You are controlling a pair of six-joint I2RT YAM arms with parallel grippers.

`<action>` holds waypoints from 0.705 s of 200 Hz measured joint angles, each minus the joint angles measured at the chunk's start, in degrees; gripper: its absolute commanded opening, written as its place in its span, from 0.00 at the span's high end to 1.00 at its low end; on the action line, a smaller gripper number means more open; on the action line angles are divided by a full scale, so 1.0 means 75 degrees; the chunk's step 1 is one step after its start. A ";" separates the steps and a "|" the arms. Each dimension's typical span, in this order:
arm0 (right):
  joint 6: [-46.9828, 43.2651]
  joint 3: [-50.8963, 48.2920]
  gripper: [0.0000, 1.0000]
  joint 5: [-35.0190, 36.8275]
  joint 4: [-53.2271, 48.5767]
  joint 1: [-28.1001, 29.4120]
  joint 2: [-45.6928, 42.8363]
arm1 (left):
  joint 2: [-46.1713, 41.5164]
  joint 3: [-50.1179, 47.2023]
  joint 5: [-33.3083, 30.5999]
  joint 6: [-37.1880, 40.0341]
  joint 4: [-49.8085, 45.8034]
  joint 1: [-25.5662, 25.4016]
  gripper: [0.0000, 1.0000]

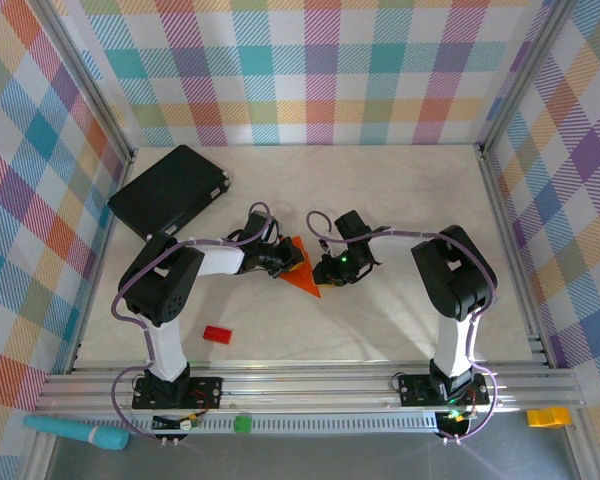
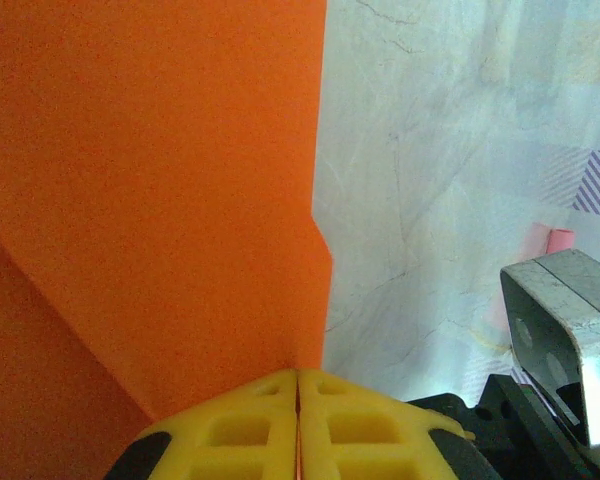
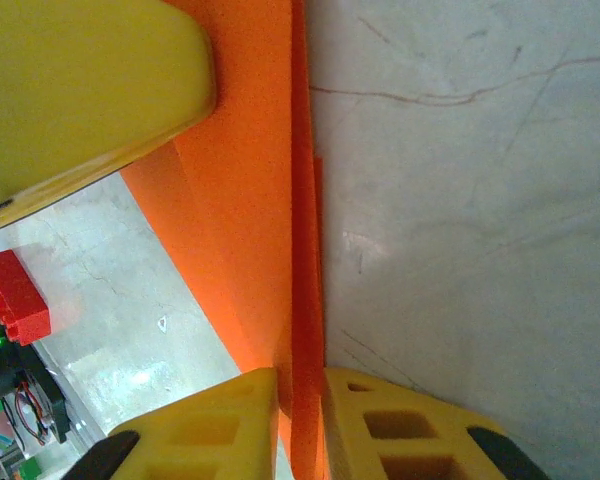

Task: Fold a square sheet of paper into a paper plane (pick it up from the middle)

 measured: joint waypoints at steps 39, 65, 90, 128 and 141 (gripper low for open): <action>0.0020 0.0003 0.83 0.0047 -0.0020 0.0000 0.0006 | 0.0000 0.0000 -0.0044 0.0000 -0.0050 0.0017 0.92; 0.0023 0.0006 0.83 0.0052 -0.0023 0.0000 0.0012 | 0.0000 0.0000 -0.0055 0.0000 -0.0067 0.0041 0.92; 0.0023 0.0017 0.84 0.0073 -0.0050 0.0000 0.0017 | 0.0000 0.0000 -0.0058 0.0000 -0.0122 0.0044 0.92; 0.0038 0.0047 0.84 0.0076 -0.0093 0.0000 0.0035 | -0.0020 0.0000 -0.0052 0.0000 -0.0146 0.0041 0.91; 0.0047 0.0047 0.84 0.0076 -0.0093 0.0000 0.0035 | -0.0076 0.0000 -0.0050 -0.0003 -0.0172 0.0017 0.91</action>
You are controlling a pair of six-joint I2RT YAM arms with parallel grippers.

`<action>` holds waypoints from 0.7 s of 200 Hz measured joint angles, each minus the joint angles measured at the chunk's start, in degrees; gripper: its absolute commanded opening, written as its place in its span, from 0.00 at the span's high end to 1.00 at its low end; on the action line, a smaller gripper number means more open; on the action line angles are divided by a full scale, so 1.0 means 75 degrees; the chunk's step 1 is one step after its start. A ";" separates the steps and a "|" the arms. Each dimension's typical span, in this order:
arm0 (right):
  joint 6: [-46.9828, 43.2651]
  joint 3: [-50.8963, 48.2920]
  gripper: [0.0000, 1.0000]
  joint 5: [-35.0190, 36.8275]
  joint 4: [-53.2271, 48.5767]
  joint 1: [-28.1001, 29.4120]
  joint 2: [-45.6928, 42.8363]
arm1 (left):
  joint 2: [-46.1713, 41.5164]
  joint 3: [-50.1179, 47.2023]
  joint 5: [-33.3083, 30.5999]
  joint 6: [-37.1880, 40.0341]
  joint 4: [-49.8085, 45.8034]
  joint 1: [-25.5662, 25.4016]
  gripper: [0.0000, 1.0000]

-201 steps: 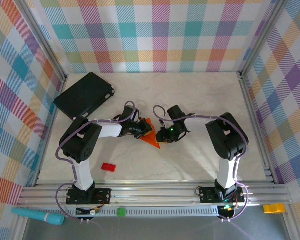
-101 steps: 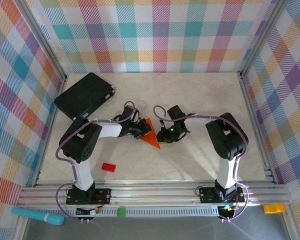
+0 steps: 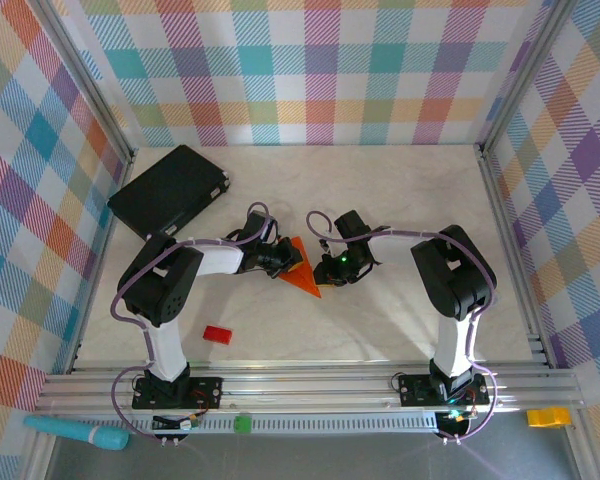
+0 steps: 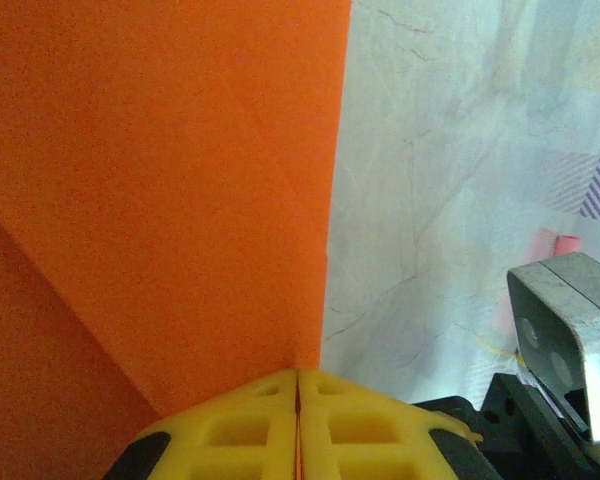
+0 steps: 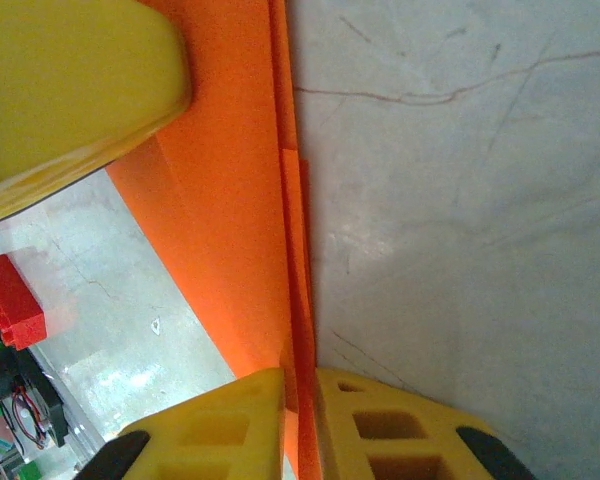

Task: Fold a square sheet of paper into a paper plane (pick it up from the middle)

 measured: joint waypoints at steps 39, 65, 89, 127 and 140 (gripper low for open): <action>0.0003 0.0000 0.84 0.0000 0.0000 0.0000 0.0000 | -0.0318 0.0000 -0.0003 -0.0026 -0.0023 -0.0184 0.91; 0.0003 0.0000 0.84 0.0000 -0.0003 0.0000 0.0000 | -0.0399 -0.0003 0.0003 -0.0096 -0.0015 -0.0356 0.91; 0.0003 0.0000 0.83 0.0000 -0.0003 0.0000 0.0000 | -0.0396 -0.0035 0.0020 -0.0198 -0.0006 -0.0469 0.92; 0.0006 0.0000 0.84 0.0000 -0.0003 0.0000 0.0000 | -0.0277 -0.0067 0.0023 -0.0321 0.0038 -0.0516 0.93; 0.0003 0.0000 0.84 0.0000 -0.0003 0.0000 0.0000 | -0.0227 -0.0070 0.0020 -0.0370 0.0038 -0.0516 0.93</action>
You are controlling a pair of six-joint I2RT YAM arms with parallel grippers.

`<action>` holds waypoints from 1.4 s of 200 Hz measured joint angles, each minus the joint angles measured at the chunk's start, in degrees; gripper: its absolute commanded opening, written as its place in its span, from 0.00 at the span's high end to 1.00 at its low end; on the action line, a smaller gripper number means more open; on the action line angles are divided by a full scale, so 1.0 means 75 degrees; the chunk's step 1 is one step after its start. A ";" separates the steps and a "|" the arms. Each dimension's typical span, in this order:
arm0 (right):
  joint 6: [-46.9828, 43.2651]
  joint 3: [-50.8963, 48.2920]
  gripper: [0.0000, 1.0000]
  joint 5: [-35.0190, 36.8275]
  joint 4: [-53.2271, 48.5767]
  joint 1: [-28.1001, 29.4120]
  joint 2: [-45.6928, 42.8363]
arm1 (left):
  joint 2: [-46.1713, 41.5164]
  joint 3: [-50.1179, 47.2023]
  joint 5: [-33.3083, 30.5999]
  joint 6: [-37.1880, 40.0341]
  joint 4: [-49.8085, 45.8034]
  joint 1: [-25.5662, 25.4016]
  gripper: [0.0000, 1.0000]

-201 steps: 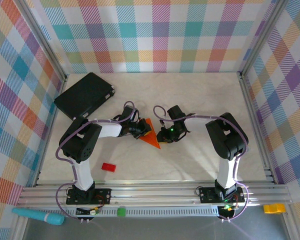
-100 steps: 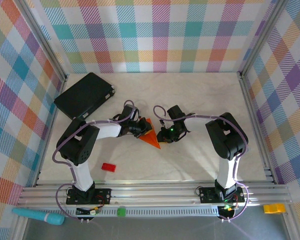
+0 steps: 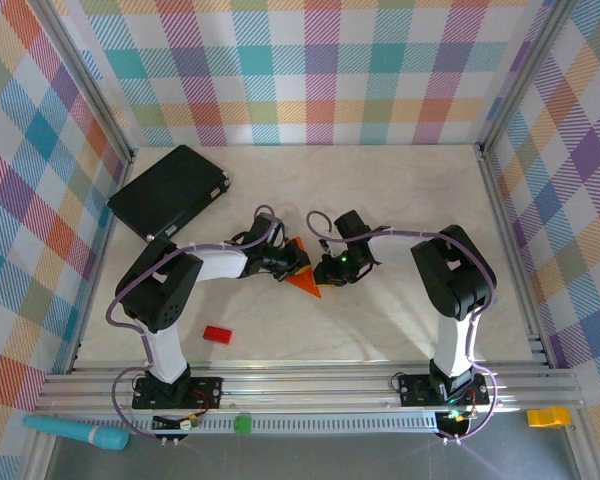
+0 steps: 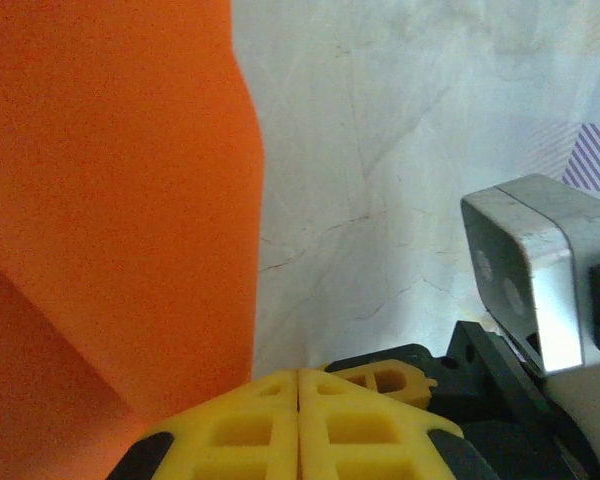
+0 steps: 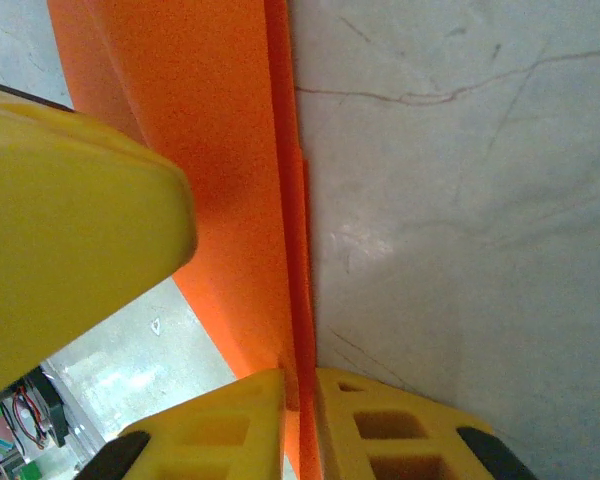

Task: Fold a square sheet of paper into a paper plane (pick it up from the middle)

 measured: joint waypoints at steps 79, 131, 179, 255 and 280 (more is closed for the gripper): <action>0.0003 0.0026 0.84 0.0003 -0.0029 0.0000 0.0020 | 0.0207 -0.0047 -0.0044 -0.0058 0.0003 -0.0003 0.94; 0.0006 0.0052 0.84 0.0009 -0.0070 0.0000 0.0035 | 0.0323 -0.0047 -0.0090 -0.0067 0.0017 -0.0009 0.95; 0.0023 0.0052 0.85 0.0032 -0.0076 0.0000 0.0035 | 0.0358 -0.0047 -0.0087 -0.0093 0.0055 -0.0009 0.95; 0.0204 0.0052 0.79 0.0149 -0.0073 0.0029 -0.0076 | 0.0388 -0.0050 -0.0093 -0.0087 0.0105 -0.0012 0.95; 0.0326 0.0015 0.73 0.0501 -0.0146 0.0076 -0.0443 | 0.0388 -0.0085 -0.0114 -0.0079 0.0134 -0.0012 0.95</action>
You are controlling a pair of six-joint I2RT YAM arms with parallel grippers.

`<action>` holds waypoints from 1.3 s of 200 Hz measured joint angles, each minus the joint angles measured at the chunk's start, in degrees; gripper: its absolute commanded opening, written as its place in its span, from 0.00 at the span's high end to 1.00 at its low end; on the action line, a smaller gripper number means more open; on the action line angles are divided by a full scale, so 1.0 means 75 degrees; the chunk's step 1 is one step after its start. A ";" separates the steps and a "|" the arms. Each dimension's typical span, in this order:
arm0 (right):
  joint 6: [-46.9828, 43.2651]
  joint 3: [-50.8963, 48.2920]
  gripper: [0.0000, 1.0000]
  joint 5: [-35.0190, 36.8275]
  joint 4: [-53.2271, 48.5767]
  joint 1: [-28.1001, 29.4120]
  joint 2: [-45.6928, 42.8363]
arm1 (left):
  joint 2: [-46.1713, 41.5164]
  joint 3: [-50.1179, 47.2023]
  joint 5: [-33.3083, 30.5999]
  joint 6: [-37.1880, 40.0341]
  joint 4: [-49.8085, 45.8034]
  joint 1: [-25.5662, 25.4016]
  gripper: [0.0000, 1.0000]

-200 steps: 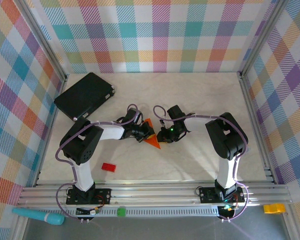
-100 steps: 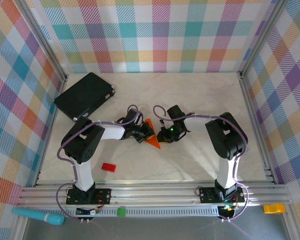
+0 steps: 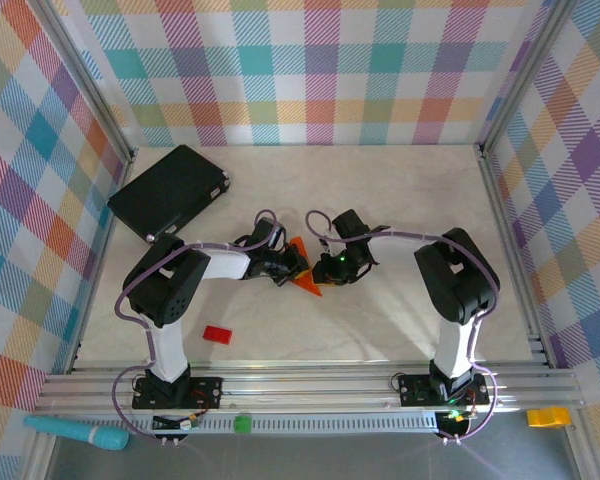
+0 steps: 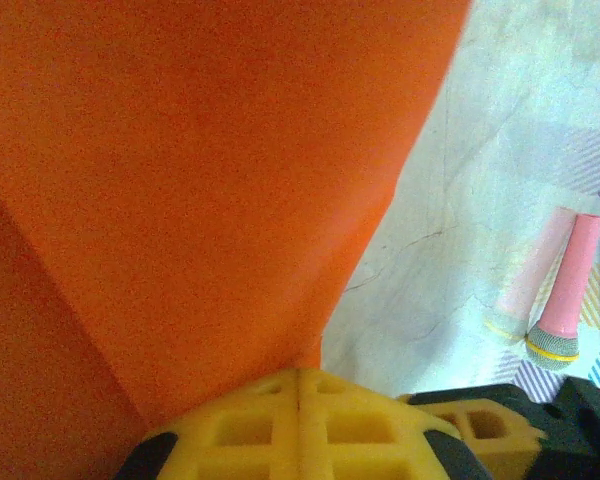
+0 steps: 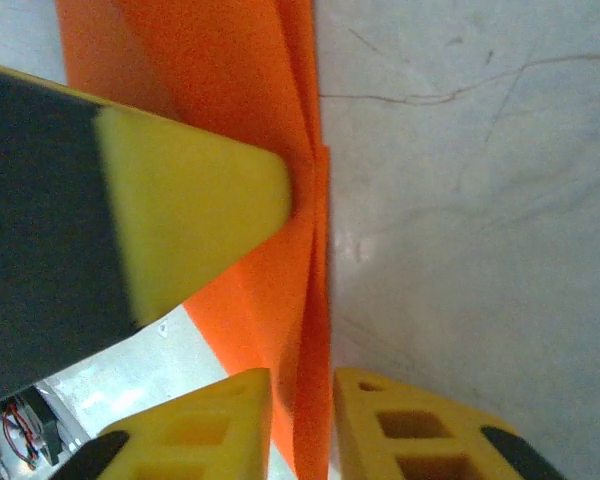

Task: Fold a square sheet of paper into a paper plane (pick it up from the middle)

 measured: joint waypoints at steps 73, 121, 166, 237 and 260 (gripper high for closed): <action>-0.0012 -0.0032 0.70 0.0475 -0.0093 0.0041 -0.0621 | 0.0000 -0.0020 0.0000 0.0050 0.0038 0.0000 0.95; -0.0041 -0.0032 0.79 0.0495 -0.0152 0.0291 -0.0510 | 0.0000 -0.0041 0.0000 0.0050 0.0064 0.0000 0.95; -0.0044 -0.0079 0.90 0.0131 0.0087 0.0318 -0.0504 | -0.0003 -0.0055 0.0000 0.0052 0.0090 0.0000 0.95; -0.0044 -0.0079 0.92 -0.0315 0.0341 0.0318 0.0067 | -0.0003 -0.0058 0.0000 0.0055 0.0090 0.0000 0.95; -0.0047 -0.0076 0.92 -0.0303 0.0329 0.0318 0.0198 | -0.0003 -0.0058 -0.0003 0.0055 0.0087 0.0000 0.95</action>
